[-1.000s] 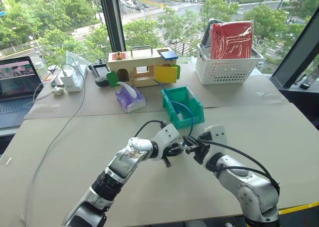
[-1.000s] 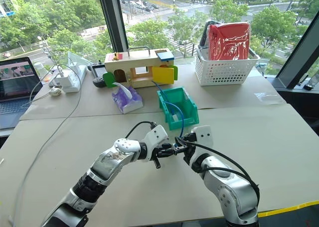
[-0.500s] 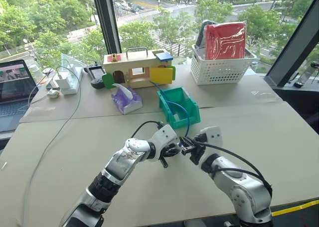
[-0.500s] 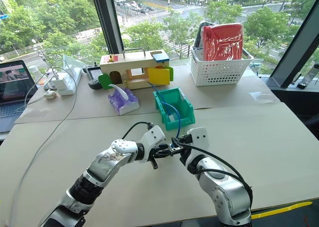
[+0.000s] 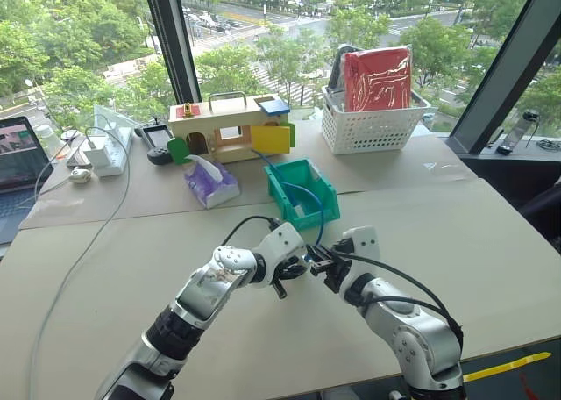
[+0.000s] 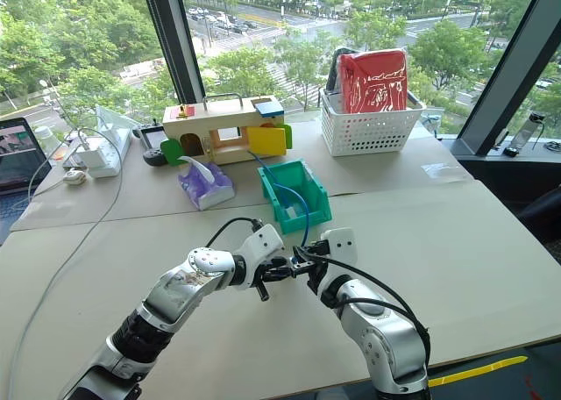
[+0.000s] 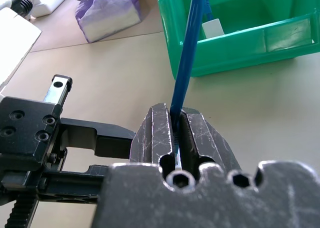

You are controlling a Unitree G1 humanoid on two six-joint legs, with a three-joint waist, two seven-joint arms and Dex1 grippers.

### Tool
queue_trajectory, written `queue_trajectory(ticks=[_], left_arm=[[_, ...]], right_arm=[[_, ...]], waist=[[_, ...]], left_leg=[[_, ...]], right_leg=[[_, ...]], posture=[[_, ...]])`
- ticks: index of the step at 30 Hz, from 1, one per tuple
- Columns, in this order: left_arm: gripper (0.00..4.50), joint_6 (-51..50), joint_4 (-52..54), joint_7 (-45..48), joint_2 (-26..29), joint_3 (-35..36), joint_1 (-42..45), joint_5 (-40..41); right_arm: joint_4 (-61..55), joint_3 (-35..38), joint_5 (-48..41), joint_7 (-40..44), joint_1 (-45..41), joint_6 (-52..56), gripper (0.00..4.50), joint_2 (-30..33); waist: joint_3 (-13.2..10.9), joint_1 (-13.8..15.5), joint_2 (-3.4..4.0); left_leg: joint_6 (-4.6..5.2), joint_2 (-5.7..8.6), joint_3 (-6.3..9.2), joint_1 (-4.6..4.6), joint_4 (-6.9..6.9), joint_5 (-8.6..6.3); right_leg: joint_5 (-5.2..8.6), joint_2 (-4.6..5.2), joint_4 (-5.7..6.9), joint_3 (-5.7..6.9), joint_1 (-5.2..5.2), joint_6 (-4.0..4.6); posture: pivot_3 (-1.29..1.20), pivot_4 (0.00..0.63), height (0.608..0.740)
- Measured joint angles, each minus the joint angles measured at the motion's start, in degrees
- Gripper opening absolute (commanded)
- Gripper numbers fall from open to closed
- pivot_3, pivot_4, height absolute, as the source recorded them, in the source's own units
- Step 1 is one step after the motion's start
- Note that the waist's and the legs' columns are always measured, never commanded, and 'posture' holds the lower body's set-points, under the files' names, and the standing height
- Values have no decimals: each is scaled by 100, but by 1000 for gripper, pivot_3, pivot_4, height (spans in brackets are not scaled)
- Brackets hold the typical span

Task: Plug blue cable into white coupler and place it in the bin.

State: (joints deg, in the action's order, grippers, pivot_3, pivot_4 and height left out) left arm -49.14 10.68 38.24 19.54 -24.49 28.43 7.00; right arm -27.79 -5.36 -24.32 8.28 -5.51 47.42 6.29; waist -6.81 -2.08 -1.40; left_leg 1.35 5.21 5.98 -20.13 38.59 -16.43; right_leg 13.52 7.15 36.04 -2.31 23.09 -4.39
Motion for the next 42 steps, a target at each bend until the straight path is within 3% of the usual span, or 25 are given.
queue_trajectory(ticks=[4, 16, 18, 29, 38, 42], left_arm=[[606, -11, 25, 1, -6, -3, -14, 10], [606, -124, 59, -60, -64, -8, -75, 9], [606, -136, 59, -94, -82, -8, -107, 7], [606, -217, 59, -125, -88, 45, -144, 7], [606, -226, 77, -133, -94, 43, -212, 7], [606, -232, 68, -164, -96, 37, -236, 0]], right_arm=[[83, 256, -320, 116, 41, 104, 51, -176], [136, -257, -51, 414, -324, 184, 51, 718], [145, -321, 16, 417, -345, 184, 51, 761], [710, 500, -753, 634, -190, 185, 51, -80], [713, -39, -534, 924, -467, 184, 51, 643], [683, -287, -293, 975, -571, 181, 51, 806]], waist=[[10, -11, 1], [52, 0, 5], [57, 3, -2], [67, -17, -9], [87, -7, -2], [98, -5, -7]], left_leg=[[-2, -8, 0, 5, 0, -8], [0, -10, -2, 52, -7, -32], [0, -13, -1, 86, -30, -32], [1, -20, 0, 129, -58, -37], [3, -20, 0, 159, -79, -46], [2, -28, 0, 175, -83, -50]], right_leg=[[1, -8, -1, -3, 0, 2], [14, -14, -14, -1, -16, 23], [16, -14, -29, -1, -64, 23], [22, -23, -53, -2, -86, 24], [23, -23, -91, -1, -107, 22], [50, -27, -98, 0, -125, -22]], posture=[[0, 150, 740], [0, 150, 740], [0, 150, 740], [0, 150, 740], [0, 150, 740], [0, 150, 740]])
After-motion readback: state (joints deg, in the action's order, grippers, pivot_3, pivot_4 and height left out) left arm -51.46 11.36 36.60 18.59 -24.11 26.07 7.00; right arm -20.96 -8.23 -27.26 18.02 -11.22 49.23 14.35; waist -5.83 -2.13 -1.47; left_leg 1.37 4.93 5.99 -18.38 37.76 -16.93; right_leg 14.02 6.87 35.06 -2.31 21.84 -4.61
